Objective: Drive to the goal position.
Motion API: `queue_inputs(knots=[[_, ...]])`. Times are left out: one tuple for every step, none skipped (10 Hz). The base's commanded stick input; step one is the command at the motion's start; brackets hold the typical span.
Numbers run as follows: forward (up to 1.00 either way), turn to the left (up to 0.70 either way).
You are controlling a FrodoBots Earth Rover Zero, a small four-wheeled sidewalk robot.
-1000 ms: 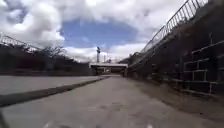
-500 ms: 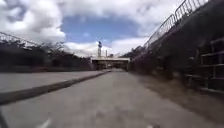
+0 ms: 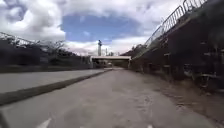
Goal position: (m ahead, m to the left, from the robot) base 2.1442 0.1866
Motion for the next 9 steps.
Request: queue_inputs(knots=[[1.00,0.00],[1.00,0.00],[1.00,0.00],[1.00,0.00],[1.00,0.00],[1.00,-0.07],[1.00,-0.17],[1.00,-0.26],[1.00,-0.27]])
